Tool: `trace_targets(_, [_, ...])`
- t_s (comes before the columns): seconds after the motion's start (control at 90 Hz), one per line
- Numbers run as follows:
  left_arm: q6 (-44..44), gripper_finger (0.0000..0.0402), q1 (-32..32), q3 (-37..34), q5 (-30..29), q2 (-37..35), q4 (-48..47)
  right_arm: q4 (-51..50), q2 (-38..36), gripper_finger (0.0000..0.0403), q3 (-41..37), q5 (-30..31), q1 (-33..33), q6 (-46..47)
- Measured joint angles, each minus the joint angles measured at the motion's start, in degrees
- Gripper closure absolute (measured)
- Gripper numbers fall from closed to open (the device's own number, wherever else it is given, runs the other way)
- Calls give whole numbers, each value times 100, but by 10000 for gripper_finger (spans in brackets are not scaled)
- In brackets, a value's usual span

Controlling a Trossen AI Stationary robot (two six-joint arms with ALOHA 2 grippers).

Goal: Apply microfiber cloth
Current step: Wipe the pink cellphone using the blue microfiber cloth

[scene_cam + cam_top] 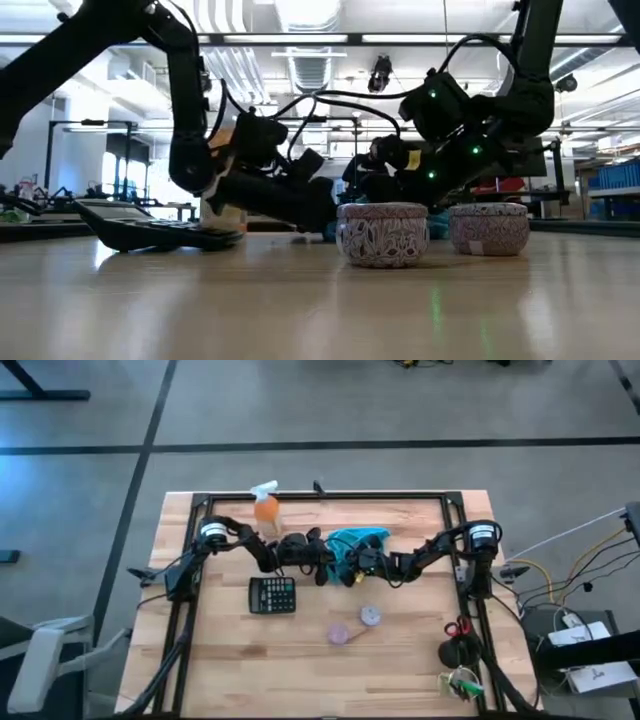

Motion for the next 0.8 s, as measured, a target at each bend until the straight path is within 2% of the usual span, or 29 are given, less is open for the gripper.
trace_targets(0.256, [189, 401, -46, 264, -561, 15, -252, -27, 2, 403, -2, 327, -6, -34])
trace_targets(0.378, [4, 401, -55, 230, -632, -7, -399, -44, 2, 403, 0, 367, -3, -50])
trace_targets(0.433, [-20, 401, -55, 157, -850, -28, -635, -39, -7, 403, 0, 352, 3, -78])
trace_targets(0.8, [-263, 401, -99, -410, -797, -284, -556, -127, -509, 403, -345, 327, 55, -212])
